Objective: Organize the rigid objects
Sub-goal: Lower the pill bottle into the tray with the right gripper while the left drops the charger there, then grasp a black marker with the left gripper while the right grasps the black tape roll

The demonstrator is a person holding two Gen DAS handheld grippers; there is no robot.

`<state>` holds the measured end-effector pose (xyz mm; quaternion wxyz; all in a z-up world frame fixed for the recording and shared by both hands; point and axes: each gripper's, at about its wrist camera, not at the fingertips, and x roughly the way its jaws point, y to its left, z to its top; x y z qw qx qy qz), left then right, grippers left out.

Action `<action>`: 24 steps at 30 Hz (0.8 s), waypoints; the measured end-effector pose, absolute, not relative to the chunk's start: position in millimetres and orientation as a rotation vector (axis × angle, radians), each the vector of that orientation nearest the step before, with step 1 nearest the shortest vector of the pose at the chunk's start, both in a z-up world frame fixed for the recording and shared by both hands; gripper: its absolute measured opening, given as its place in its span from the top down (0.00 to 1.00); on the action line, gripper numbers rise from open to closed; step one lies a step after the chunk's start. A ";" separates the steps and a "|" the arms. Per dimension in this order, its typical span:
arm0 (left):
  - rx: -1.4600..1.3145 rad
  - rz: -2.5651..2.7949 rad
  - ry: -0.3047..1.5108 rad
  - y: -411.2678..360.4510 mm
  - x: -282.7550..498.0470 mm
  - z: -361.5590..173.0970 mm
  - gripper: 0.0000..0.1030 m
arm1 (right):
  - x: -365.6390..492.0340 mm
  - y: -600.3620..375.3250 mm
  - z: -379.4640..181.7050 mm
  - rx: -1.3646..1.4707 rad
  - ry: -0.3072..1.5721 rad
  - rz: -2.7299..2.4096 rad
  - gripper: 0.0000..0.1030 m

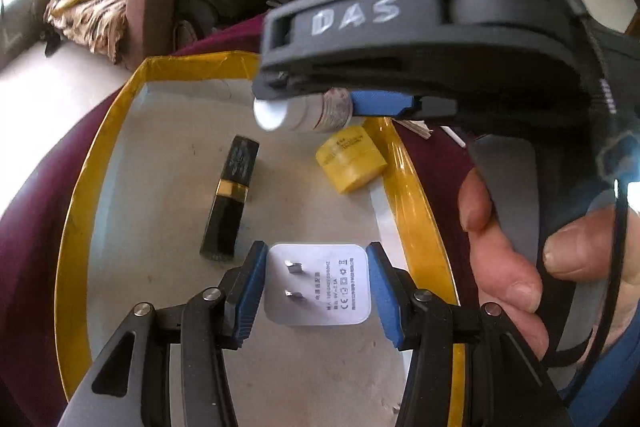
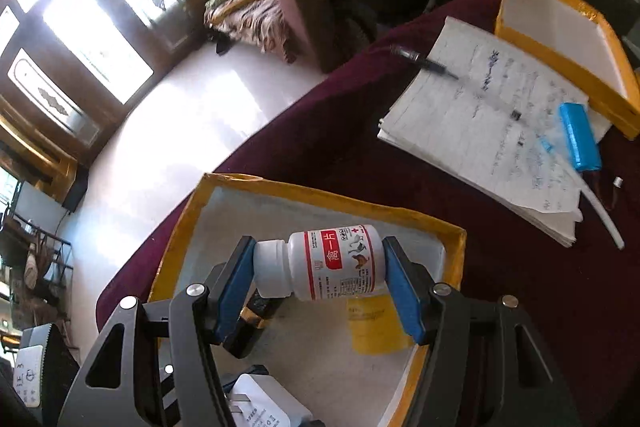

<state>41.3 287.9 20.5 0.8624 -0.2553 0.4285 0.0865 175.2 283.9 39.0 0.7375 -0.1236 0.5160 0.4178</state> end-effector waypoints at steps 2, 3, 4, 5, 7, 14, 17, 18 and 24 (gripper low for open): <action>-0.521 0.192 0.899 286.8 42.7 19.1 0.48 | 177.7 286.3 33.4 -0.285 1.153 0.924 0.39; -0.522 0.191 0.901 286.8 42.6 18.1 0.47 | 178.6 286.4 31.2 -0.286 1.157 0.922 0.39; -0.530 0.186 0.906 287.4 42.6 16.5 0.47 | 179.0 287.2 29.1 -0.290 1.159 0.920 0.39; -0.536 0.184 0.907 287.7 42.8 16.1 0.46 | 179.6 287.5 26.5 -0.295 1.166 0.920 0.39; -0.539 0.181 0.905 287.7 42.1 17.5 0.46 | 179.6 286.9 24.5 -0.290 1.170 0.926 0.39; -0.537 0.181 0.878 290.0 39.2 27.0 0.40 | 177.3 281.3 35.8 -0.281 1.131 0.936 0.38; -0.523 0.176 0.846 289.0 29.2 40.2 0.39 | 171.4 263.4 53.5 -0.256 1.088 0.938 0.38; -0.517 0.172 0.834 286.7 24.6 44.5 0.39 | 169.9 258.4 58.6 -0.243 1.082 0.941 0.38; -0.412 0.131 0.756 252.0 -14.4 73.9 0.36 | 137.7 180.0 108.2 -0.120 0.994 0.953 0.38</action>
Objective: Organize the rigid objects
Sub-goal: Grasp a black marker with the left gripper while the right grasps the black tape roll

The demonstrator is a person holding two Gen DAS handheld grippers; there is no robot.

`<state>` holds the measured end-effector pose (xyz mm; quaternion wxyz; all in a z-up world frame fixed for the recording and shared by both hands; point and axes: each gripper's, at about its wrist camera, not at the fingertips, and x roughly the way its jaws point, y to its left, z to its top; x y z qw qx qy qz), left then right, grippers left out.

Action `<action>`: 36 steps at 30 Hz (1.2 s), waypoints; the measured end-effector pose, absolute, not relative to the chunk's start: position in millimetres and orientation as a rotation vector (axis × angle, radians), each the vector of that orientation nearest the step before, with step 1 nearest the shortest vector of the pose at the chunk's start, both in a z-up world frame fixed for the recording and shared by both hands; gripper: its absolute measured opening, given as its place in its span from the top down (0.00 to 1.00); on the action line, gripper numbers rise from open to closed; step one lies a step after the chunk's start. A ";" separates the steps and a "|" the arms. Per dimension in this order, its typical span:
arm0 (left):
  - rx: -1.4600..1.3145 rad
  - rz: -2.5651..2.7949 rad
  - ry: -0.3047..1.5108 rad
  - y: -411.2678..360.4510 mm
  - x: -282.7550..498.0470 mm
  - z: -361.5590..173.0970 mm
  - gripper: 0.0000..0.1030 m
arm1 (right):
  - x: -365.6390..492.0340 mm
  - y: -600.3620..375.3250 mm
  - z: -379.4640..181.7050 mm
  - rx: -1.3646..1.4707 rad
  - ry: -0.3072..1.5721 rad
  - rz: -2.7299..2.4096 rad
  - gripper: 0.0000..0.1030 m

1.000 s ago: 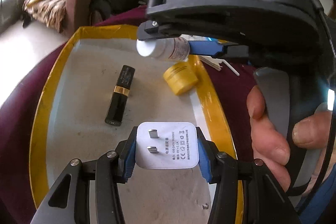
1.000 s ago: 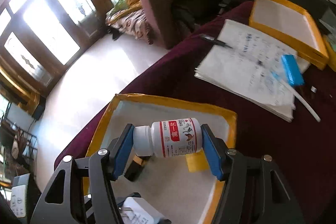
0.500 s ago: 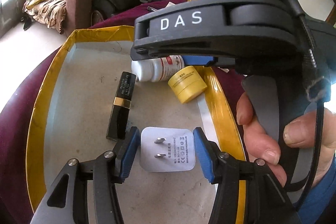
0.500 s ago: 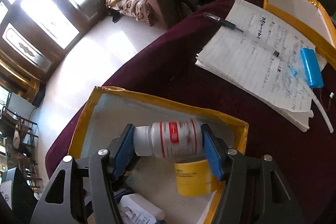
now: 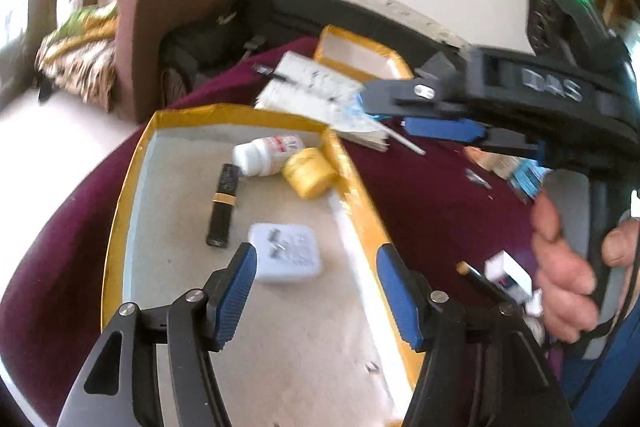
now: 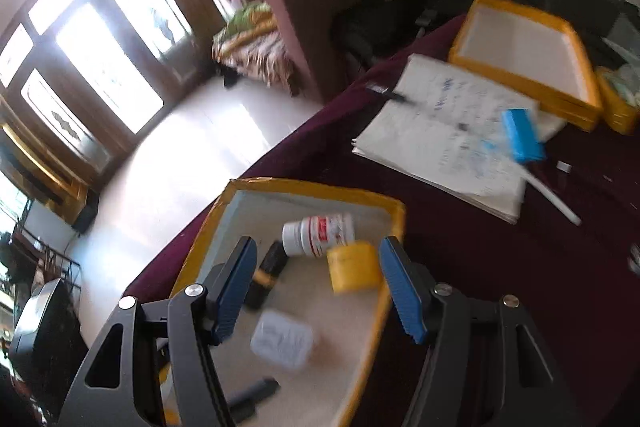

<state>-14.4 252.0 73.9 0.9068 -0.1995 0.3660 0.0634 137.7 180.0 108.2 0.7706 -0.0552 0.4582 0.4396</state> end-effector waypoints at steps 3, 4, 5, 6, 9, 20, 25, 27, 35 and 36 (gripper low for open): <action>-0.354 0.068 0.720 225.4 -32.1 85.2 0.35 | 113.2 132.8 123.0 -0.083 0.957 0.953 0.38; -0.331 0.044 0.712 221.7 -34.8 86.4 0.35 | 105.5 119.3 126.3 -0.070 0.952 0.958 0.38; -0.309 0.021 0.704 209.9 -39.3 88.7 0.34 | 92.4 95.0 130.0 -0.052 0.939 0.961 0.38; -0.288 -0.007 0.698 199.6 -43.1 90.1 0.33 | 87.4 84.7 131.5 -0.041 0.929 0.961 0.38; -0.234 -0.125 0.709 158.0 -53.2 87.9 0.29 | 60.8 27.7 133.1 -0.002 0.889 0.946 0.35; -0.079 -0.312 0.875 69.3 -29.4 48.4 0.29 | 10.9 -156.5 74.7 0.143 0.846 0.678 0.35; -0.039 -0.325 0.949 53.5 -0.7 36.7 0.44 | 16.6 -215.0 58.6 0.182 0.854 0.545 0.35; -0.024 -0.337 0.976 44.4 10.2 29.7 0.53 | 20.0 -234.5 56.6 0.203 0.850 0.508 0.35; 0.118 -0.312 1.008 9.6 25.7 16.3 0.64 | 30.1 -270.0 38.3 0.285 0.860 0.435 0.35; 0.130 -0.303 1.002 8.4 24.0 16.5 0.65 | 31.2 -270.6 36.5 0.288 0.859 0.435 0.35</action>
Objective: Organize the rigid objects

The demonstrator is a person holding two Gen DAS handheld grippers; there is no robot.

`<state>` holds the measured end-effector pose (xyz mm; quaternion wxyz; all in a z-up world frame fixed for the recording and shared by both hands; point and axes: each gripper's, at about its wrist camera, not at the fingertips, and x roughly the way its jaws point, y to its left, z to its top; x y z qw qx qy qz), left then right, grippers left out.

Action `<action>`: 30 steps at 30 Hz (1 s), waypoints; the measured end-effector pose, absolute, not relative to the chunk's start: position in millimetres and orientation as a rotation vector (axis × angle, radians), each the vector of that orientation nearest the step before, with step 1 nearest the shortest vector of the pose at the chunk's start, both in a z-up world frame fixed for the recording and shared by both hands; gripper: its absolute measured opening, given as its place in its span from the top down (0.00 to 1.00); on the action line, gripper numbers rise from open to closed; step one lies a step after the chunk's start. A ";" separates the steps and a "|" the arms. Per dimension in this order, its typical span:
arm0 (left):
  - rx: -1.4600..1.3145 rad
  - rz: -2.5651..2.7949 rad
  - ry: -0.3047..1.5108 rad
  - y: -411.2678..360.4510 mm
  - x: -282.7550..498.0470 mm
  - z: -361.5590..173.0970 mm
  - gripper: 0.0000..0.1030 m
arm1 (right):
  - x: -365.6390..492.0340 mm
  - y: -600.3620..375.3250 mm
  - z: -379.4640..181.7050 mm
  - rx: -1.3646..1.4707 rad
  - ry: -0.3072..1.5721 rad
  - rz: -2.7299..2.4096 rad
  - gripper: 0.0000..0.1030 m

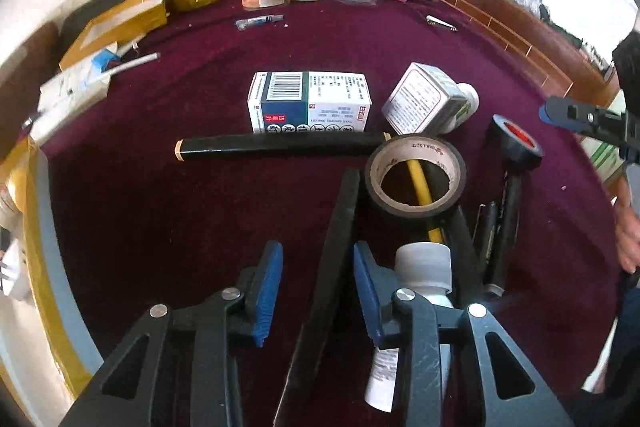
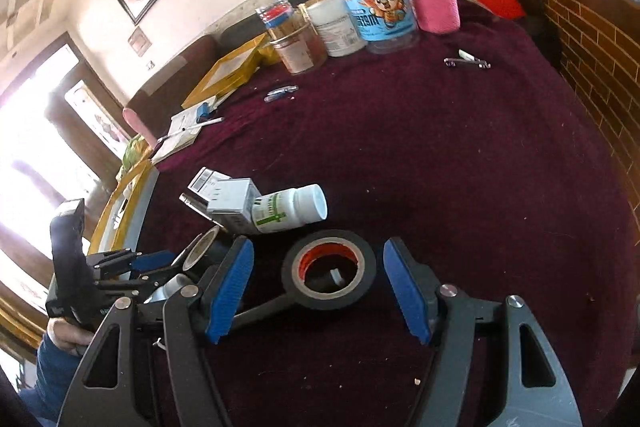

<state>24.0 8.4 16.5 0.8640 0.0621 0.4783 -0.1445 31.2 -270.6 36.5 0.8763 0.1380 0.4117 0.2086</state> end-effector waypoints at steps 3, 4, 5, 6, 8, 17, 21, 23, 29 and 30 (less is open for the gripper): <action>0.140 -0.285 0.983 9.0 14.7 17.1 0.82 | 33.0 -271.4 33.1 0.253 0.854 0.406 0.35; 0.140 -0.278 0.978 11.3 10.6 17.4 0.86 | 33.6 -271.5 31.9 0.233 0.853 0.389 0.34; 0.138 -0.269 0.974 14.3 7.4 17.3 0.86 | 34.1 -270.9 30.5 0.221 0.856 0.380 0.32; 0.129 -0.258 0.972 17.6 5.4 17.1 0.86 | 34.8 -271.1 28.5 0.210 0.862 0.375 0.28; 0.104 -0.243 0.966 24.7 1.5 16.3 0.86 | 34.7 -269.3 24.8 0.203 0.874 0.389 0.26; 0.080 -0.221 0.928 26.4 -4.0 13.8 0.86 | 33.5 -241.0 13.8 0.063 0.904 0.392 0.24; 0.088 -0.225 0.931 25.0 -3.8 13.6 0.86 | 35.3 -233.4 8.2 0.020 0.895 0.362 0.23; 0.088 -0.226 0.936 23.9 -2.7 13.5 0.85 | 37.1 -234.0 4.5 0.039 0.906 0.370 0.24; 0.068 -0.209 0.925 23.7 -3.4 14.1 0.86 | 34.2 -238.9 7.3 0.073 0.879 0.380 0.40; 0.059 -0.211 0.923 25.5 -3.7 14.3 0.86 | 33.3 -241.1 9.4 0.084 0.867 0.379 0.40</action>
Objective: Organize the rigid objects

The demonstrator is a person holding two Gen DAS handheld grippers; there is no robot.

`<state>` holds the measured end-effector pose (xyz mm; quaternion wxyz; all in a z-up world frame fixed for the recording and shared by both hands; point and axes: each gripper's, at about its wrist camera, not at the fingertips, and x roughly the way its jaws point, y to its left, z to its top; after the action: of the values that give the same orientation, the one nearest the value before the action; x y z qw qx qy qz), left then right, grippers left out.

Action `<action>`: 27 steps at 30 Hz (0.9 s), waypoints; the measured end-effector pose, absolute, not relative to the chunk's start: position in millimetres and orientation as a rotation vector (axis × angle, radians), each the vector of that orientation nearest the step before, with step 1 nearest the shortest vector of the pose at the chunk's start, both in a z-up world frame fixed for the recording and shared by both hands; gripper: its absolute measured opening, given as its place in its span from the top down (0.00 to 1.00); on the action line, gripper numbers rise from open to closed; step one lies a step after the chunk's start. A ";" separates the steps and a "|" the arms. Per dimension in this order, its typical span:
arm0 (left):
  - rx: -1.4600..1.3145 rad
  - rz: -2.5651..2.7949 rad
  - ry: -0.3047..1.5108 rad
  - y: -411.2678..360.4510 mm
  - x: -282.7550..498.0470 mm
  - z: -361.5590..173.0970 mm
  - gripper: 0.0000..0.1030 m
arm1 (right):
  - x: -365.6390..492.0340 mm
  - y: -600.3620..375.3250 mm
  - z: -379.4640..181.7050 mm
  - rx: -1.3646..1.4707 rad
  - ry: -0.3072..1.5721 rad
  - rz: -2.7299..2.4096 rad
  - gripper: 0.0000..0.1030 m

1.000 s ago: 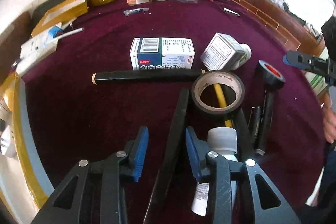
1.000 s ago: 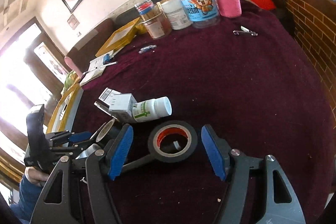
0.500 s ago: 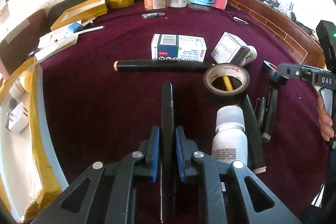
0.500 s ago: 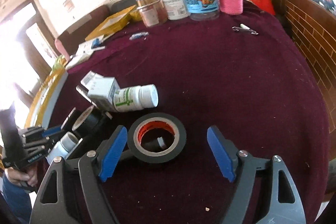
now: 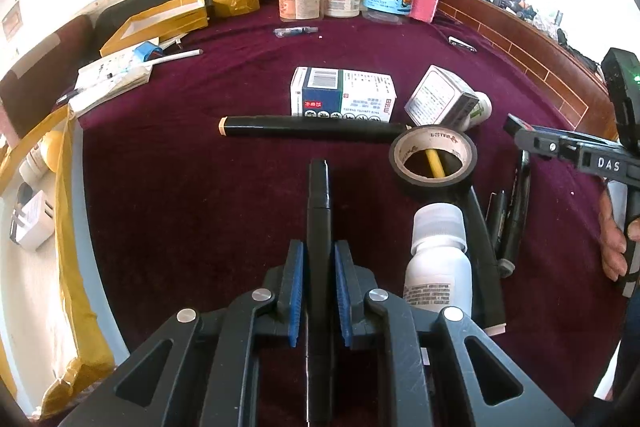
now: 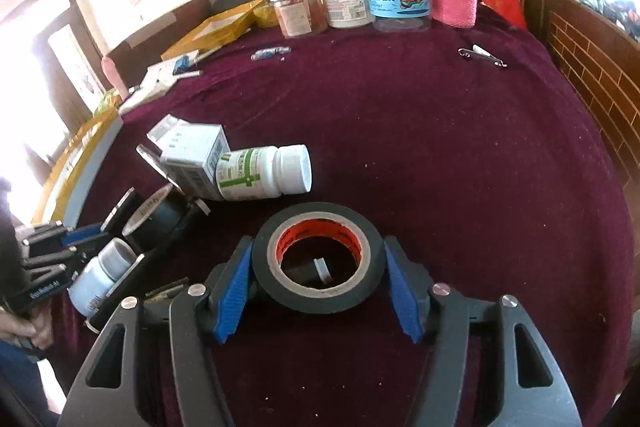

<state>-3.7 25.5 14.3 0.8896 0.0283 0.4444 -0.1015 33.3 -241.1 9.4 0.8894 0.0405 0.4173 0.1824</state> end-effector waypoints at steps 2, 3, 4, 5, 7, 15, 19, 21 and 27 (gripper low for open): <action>0.032 -0.213 0.921 30.0 -4.9 15.7 0.86 | 31.3 -244.5 13.9 0.105 0.841 0.381 0.40; 0.025 -0.215 0.916 31.2 -5.6 17.3 0.86 | 30.8 -245.9 15.5 0.115 0.834 0.384 0.40; 0.013 -0.212 0.906 33.7 -7.0 20.8 0.86 | 30.5 -247.0 17.0 0.126 0.827 0.387 0.40; 0.005 -0.212 0.900 35.8 -7.4 23.4 0.86 | 29.6 -248.4 18.4 0.134 0.818 0.389 0.40; -0.015 -0.211 0.883 41.2 -9.2 30.6 0.86 | 29.6 -248.9 21.0 0.139 0.808 0.390 0.40; -0.065 -0.170 0.827 66.3 -19.8 52.7 0.86 | 27.3 -247.5 26.3 0.163 0.786 0.418 0.40; -0.063 -0.132 0.795 75.4 -25.6 59.6 0.86 | 22.1 -241.4 31.7 0.195 0.781 0.454 0.40; -0.059 -0.122 0.783 77.8 -28.1 62.2 0.86 | 19.4 -235.4 34.7 0.196 0.774 0.468 0.40; -0.057 -0.090 0.749 84.6 -36.3 69.2 0.86 | 8.5 -204.1 48.1 0.168 0.757 0.540 0.40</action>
<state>-36.3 84.6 69.2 0.9293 -0.0278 0.3656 -0.0439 8.6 -204.1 48.1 0.8904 0.0808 0.3647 0.2603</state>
